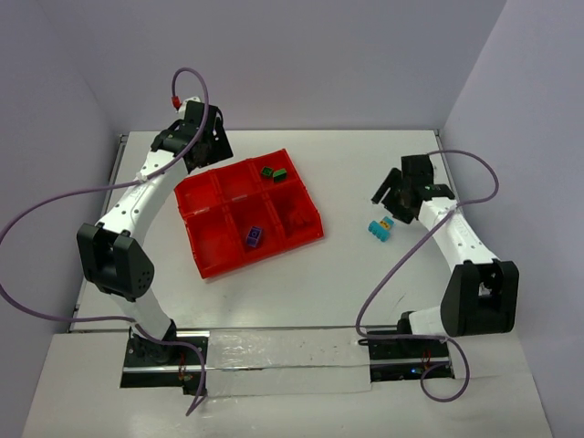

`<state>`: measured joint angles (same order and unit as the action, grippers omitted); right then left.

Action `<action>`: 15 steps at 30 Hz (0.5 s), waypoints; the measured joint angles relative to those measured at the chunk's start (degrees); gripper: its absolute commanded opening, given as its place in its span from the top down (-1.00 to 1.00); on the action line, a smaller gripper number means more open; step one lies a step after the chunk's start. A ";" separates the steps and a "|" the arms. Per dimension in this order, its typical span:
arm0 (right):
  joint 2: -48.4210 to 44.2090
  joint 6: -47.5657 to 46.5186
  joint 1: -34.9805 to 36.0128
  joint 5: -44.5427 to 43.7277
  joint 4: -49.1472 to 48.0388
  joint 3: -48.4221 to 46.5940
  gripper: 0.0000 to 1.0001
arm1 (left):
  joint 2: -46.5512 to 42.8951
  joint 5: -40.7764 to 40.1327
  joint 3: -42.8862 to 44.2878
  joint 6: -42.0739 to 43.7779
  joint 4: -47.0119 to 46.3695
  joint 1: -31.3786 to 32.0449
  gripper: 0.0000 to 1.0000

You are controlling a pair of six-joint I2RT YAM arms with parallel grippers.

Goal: Sort the legos into containers by color

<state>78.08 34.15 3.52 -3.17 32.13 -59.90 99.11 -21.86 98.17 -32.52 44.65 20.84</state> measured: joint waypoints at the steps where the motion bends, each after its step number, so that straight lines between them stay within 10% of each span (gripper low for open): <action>1: 0.38 0.67 -1.57 0.20 -0.04 1.10 -0.59 | 0.00 0.02 0.02 -0.04 -0.06 0.00 -0.70; 15: 13.21 4.08 -7.16 2.08 -4.13 2.78 -0.41 | -0.14 1.32 -0.64 -0.04 -0.27 0.00 -0.70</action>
<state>91.28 38.23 -3.64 -1.09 28.00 -57.12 98.97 -20.54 97.54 -32.56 44.39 20.84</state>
